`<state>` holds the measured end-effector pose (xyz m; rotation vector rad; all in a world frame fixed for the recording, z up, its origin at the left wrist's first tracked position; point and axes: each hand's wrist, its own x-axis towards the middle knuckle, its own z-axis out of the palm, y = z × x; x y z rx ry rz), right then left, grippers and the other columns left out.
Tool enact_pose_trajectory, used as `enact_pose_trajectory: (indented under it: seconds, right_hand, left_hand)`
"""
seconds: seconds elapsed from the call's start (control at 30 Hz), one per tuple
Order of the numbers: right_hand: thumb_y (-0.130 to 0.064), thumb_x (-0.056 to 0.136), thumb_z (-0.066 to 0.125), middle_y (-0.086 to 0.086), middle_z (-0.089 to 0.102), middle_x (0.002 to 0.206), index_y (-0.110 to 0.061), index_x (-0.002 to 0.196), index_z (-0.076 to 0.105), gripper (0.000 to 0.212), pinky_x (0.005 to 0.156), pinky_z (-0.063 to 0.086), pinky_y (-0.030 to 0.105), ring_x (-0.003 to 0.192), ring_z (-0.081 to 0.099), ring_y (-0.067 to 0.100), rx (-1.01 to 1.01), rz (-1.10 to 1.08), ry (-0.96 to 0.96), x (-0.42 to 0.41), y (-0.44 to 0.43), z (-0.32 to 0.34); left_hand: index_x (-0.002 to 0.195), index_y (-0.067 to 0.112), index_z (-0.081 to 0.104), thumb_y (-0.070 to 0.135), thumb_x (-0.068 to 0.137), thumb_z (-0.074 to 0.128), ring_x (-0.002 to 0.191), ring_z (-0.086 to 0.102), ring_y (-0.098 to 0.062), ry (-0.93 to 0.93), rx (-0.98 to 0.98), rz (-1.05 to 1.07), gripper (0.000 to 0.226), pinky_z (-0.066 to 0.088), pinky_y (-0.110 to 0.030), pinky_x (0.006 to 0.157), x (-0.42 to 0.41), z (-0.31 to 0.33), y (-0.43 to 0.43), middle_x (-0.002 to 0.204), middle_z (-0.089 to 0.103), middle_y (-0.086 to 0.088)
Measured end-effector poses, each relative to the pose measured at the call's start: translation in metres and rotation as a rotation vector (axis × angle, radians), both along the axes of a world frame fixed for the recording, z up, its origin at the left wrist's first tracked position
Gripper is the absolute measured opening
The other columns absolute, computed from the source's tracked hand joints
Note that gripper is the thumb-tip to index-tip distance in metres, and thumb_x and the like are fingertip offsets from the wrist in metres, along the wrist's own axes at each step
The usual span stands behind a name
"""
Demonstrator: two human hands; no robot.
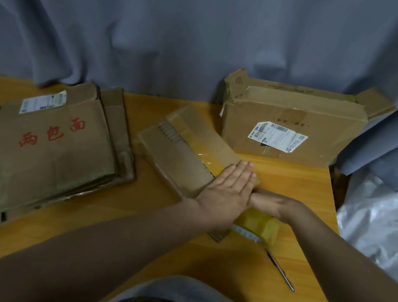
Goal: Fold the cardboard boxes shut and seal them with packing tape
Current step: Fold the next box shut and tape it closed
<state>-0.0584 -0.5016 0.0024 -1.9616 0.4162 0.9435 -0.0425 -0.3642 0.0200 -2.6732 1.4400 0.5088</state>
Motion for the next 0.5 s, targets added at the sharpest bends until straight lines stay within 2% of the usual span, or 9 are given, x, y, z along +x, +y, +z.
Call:
enact_pose_trajectory:
  seconds: [0.1,0.2,0.27,0.33,0.37,0.43,0.5]
  right_hand:
    - [-0.020,0.085,0.065,0.001,0.054,0.134,-0.015,0.133,0.051,0.050,0.106,0.038,0.034,0.121,0.048,0.018,0.048,-0.086,-0.021,-0.007,0.007,-0.002]
    - [-0.029,0.082,0.070,-0.001,0.066,0.113,-0.018,0.114,0.062,0.035,0.093,0.045,0.031,0.108,0.058,0.018,0.158,-0.263,-0.044,-0.008,0.027,-0.002]
    - [-0.032,0.075,0.074,0.001,0.068,0.105,-0.016,0.111,0.064,0.041,0.085,0.048,0.032,0.105,0.061,0.024,0.245,-0.334,-0.010,-0.009,0.049,-0.003]
    - [-0.033,0.076,0.075,0.001,0.061,0.116,-0.015,0.123,0.055,0.055,0.087,0.047,0.033,0.112,0.055,0.025,0.262,-0.377,0.002,-0.013,0.070,-0.007]
    - [-0.032,0.080,0.073,-0.001,0.055,0.120,-0.014,0.130,0.050,0.058,0.089,0.045,0.032,0.116,0.052,0.024,0.260,-0.418,-0.009,-0.015,0.079,-0.010]
    - [-0.029,0.086,0.069,0.001,0.050,0.122,-0.010,0.134,0.045,0.056,0.091,0.042,0.032,0.120,0.048,0.025,0.262,-0.521,-0.033,-0.019,0.093,-0.012]
    - [-0.027,0.088,0.067,0.005,0.052,0.121,-0.007,0.134,0.046,0.054,0.089,0.041,0.033,0.112,0.049,0.023,0.269,-0.571,-0.057,-0.020,0.100,-0.013]
  left_hand:
    - [0.149,0.007,-0.014,0.001,0.091,0.039,0.144,-0.022,-0.022,0.060,-0.016,-0.095,0.079,-0.018,-0.029,0.112,0.024,0.000,0.016,0.155,-0.025,-0.012]
    - [0.151,0.017,-0.010,0.006,0.095,0.041,0.144,-0.020,-0.020,0.074,0.026,-0.138,0.077,-0.013,-0.030,0.115,0.056,0.009,0.038,0.157,-0.022,-0.009]
    - [0.151,0.031,-0.005,0.010,0.096,0.044,0.143,-0.024,-0.026,0.041,0.035,-0.050,0.077,-0.009,-0.039,0.117,0.068,0.010,0.052,0.155,-0.027,-0.012]
    - [0.148,0.042,-0.006,0.013,0.099,0.043,0.141,-0.026,-0.029,0.073,0.022,0.085,0.075,-0.008,-0.042,0.116,0.071,0.008,0.067,0.152,-0.032,-0.014]
    - [0.149,0.039,-0.008,0.017,0.100,0.042,0.142,-0.025,-0.028,0.087,0.018,0.120,0.074,-0.008,-0.040,0.116,0.071,0.005,0.074,0.152,-0.031,-0.014]
    - [0.150,0.021,-0.014,0.031,0.100,0.042,0.145,-0.018,-0.024,0.064,-0.003,0.158,0.076,-0.007,-0.034,0.117,0.070,0.001,0.083,0.155,-0.024,-0.011]
    - [0.150,0.011,-0.013,0.043,0.097,0.045,0.146,-0.012,-0.019,0.027,-0.042,0.212,0.084,-0.006,-0.030,0.118,0.069,-0.002,0.084,0.158,-0.017,-0.008]
